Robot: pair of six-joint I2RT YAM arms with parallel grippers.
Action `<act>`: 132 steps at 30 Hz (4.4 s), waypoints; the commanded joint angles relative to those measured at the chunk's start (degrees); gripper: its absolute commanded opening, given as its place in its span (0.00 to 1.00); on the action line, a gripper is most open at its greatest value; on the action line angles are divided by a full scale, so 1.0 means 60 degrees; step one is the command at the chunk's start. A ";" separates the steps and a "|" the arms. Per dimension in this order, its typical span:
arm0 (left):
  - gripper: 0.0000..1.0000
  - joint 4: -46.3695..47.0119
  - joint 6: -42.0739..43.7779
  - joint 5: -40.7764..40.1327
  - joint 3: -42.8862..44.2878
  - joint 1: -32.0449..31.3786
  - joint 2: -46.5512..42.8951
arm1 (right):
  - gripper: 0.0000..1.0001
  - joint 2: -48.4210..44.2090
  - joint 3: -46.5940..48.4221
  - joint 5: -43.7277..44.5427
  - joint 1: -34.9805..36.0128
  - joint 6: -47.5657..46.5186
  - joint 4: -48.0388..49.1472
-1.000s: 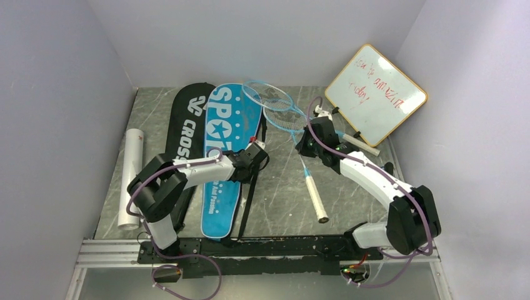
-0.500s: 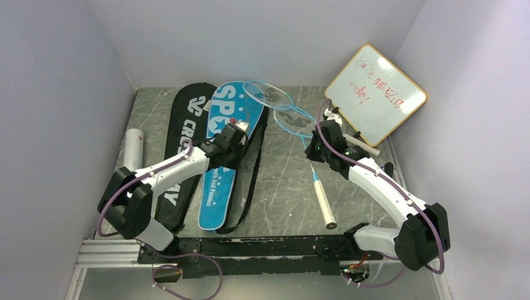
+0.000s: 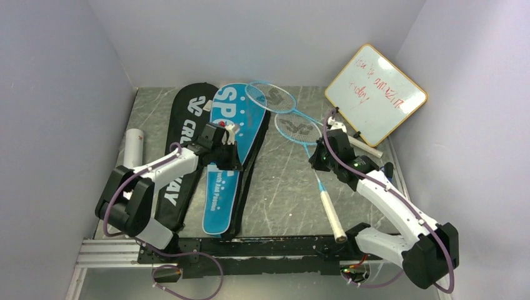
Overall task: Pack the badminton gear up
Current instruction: Open the racket bag at the center of the board, then place the racket in the racket bag.
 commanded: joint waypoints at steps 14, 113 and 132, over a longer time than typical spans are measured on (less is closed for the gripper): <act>0.05 0.1378 -0.0808 0.2346 0.0020 0.0646 0.0146 | 0.00 -0.0620 -0.1526 0.1726 0.3373 0.0222 0.1350; 0.05 0.1266 -0.0125 0.1194 -0.1441 -0.1571 -0.0792 | 0.48 0.1937 -0.4271 -0.4757 0.4029 0.3383 0.6292; 0.05 0.1496 -0.0677 0.1561 -0.1618 -0.1670 -0.1668 | 0.09 0.3443 -0.3942 -0.4922 0.4944 0.5268 0.9757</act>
